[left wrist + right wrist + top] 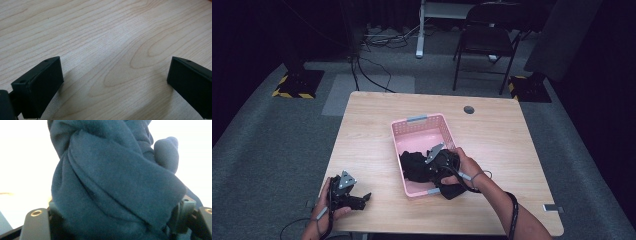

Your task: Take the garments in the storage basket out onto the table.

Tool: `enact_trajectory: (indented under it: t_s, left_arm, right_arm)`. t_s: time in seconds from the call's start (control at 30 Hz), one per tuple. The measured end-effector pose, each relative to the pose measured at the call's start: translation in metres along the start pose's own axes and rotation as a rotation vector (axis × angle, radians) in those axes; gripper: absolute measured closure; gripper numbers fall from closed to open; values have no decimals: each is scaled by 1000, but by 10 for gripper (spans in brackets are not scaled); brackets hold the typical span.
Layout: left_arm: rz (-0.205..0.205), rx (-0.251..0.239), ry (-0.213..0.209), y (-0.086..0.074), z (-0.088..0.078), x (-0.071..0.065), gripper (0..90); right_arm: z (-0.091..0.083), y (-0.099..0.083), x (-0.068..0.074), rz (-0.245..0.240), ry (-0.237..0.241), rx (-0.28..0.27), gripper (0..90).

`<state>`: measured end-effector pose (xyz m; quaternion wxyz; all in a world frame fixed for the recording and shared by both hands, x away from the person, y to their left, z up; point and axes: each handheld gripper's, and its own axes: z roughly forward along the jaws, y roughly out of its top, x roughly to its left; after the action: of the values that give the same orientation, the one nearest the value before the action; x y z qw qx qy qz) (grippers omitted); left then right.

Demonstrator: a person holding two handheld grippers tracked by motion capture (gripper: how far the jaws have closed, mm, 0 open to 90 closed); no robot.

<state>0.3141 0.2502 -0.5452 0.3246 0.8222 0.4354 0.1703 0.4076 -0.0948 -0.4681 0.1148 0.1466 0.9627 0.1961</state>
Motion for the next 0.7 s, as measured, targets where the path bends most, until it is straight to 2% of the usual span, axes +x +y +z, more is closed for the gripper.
enact_trajectory:
  t_s: [0.13, 0.2, 0.33, 0.53, 0.7]
  left_arm:
    - [0, -1, 1, 0, 0, 0, 0]
    - [0, 0, 0, 0, 0, 0, 0]
    - [0, -1, 1, 0, 0, 0, 0]
    - [0, 0, 0, 0, 0, 0, 0]
    - [0, 0, 0, 0, 0, 0, 0]
  right_arm:
    - [-6, -2, 2, 0, -25, -39, 249]
    - [-11, -2, 3, -3, -15, -53, 249]
    - [-22, -2, 4, -7, -36, -81, 249]
    - [-36, -7, 1, 15, -69, -136, 249]
    - [-47, -8, 1, 2, -72, -154, 247]
